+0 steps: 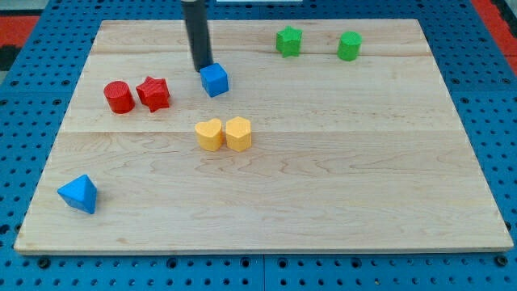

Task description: Place the blue cube diagonally bottom left of the yellow heart

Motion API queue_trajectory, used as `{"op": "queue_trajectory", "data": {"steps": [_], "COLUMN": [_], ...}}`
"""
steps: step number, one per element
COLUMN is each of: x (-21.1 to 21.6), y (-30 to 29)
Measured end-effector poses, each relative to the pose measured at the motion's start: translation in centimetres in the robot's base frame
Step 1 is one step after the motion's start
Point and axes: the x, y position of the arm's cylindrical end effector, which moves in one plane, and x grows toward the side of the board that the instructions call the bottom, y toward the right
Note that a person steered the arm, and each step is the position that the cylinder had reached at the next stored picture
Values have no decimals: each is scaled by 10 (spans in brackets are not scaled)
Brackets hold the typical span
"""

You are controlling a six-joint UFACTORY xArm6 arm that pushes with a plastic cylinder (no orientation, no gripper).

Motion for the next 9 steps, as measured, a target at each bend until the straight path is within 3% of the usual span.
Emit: {"op": "queue_trajectory", "data": {"steps": [1,2,5,8,9], "x": [1,35,98,193,205], "y": [26,28,-37,-78,-50]}}
